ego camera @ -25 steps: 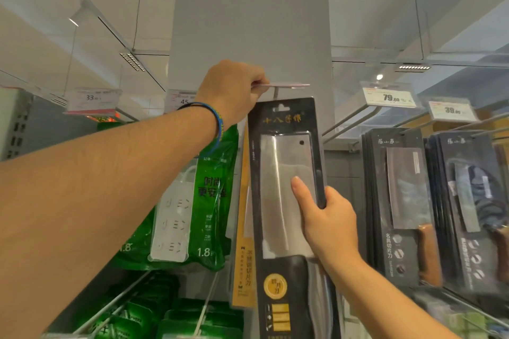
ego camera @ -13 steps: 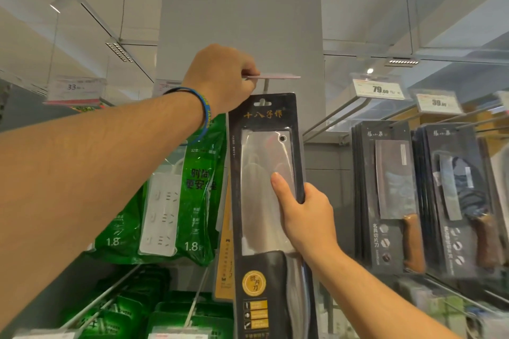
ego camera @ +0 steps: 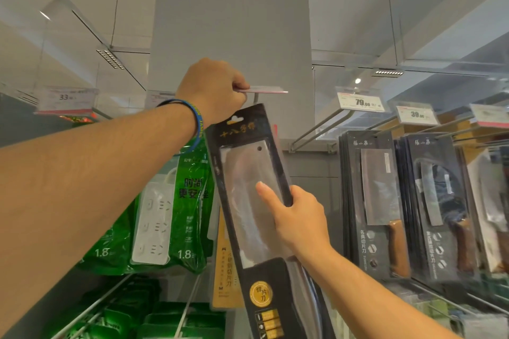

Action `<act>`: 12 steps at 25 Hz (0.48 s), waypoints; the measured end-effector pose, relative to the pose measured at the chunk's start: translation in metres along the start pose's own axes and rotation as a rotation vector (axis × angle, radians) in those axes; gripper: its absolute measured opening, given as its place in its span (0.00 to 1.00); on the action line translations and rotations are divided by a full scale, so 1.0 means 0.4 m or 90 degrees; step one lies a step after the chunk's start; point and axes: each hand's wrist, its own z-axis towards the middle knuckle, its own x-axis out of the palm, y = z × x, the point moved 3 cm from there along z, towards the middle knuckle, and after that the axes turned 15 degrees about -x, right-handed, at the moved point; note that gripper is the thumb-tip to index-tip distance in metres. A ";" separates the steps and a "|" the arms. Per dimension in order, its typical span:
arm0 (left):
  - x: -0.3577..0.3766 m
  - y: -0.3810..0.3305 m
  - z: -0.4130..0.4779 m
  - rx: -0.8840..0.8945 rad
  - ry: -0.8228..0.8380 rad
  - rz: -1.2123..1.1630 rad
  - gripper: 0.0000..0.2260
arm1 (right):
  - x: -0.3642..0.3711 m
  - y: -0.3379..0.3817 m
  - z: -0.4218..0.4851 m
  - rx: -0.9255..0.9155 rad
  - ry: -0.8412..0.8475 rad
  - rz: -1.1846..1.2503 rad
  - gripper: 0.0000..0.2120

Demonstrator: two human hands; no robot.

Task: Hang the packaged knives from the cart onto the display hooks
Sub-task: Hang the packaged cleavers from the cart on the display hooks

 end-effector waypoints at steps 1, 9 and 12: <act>0.001 0.004 -0.001 0.002 0.001 -0.003 0.12 | 0.005 0.003 0.001 -0.007 0.005 -0.005 0.28; 0.001 0.001 0.002 0.019 -0.011 -0.008 0.12 | 0.007 -0.002 0.008 -0.002 0.041 -0.009 0.27; 0.000 0.002 0.000 0.020 -0.014 -0.005 0.12 | -0.015 -0.004 0.012 -0.004 0.017 -0.031 0.30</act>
